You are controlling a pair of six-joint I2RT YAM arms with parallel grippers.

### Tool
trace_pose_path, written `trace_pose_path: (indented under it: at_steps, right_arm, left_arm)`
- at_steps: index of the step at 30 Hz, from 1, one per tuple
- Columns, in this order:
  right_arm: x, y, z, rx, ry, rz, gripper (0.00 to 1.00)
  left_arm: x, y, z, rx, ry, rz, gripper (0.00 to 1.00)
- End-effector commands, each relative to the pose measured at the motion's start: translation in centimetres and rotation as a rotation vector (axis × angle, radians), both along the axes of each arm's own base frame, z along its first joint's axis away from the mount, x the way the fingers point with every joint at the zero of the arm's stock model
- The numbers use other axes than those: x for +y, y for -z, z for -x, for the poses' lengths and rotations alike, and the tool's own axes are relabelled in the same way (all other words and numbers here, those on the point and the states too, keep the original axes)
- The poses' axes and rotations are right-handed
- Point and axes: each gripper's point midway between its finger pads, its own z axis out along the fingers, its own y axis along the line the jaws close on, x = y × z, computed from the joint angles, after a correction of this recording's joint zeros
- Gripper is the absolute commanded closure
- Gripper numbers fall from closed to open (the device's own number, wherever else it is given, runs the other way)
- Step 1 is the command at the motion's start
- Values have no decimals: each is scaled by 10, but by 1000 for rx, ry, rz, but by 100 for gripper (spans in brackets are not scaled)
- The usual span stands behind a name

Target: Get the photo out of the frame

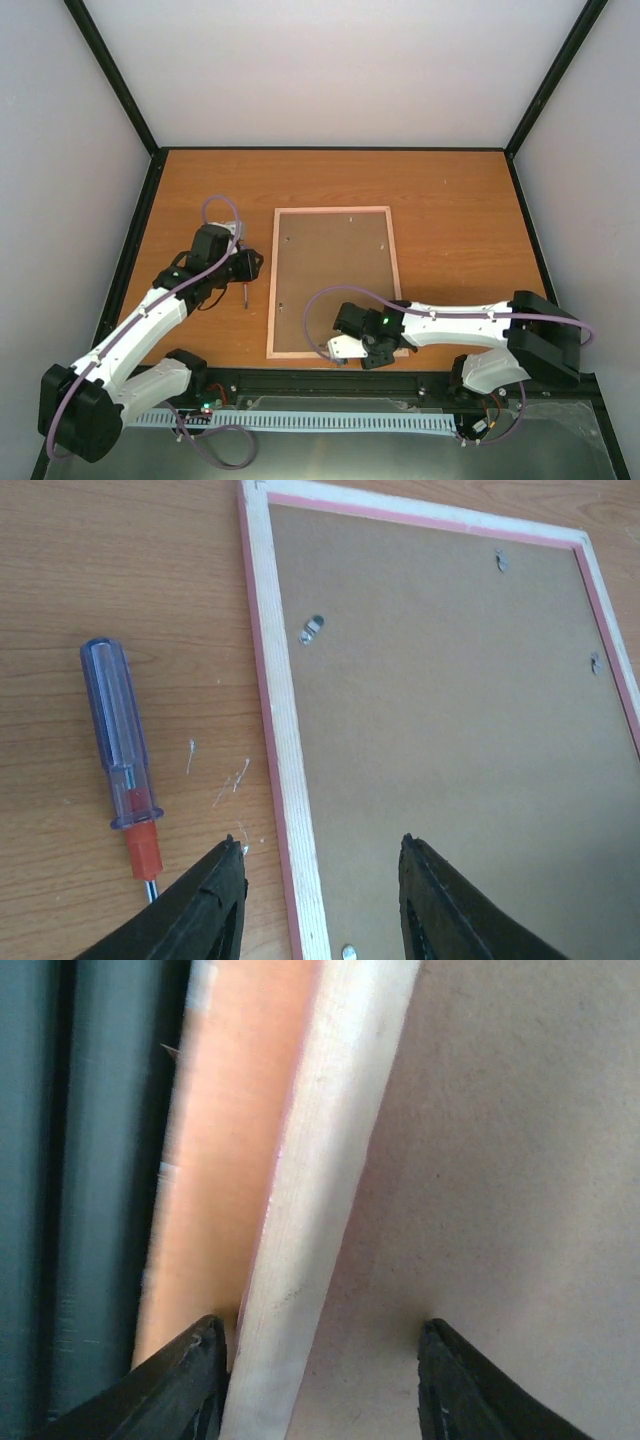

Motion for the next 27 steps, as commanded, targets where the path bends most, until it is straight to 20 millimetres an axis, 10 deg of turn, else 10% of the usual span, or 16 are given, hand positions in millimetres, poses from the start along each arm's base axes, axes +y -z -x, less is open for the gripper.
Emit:
trace_pose_path:
  at_steps: [1,13,27]
  right_arm:
    - [-11,-2,-48,-164,118,8,50]
    - [-9,-38,-51,-1,134,-221,46]
    - [-11,-8,-66,35,224,-192,54]
  left_arm:
    - [-6,-18,-4,-61,13,36,57]
    - [-23,-22,-6,-90,115,61,57]
    - [-44,-55,11,-205,306,99,55]
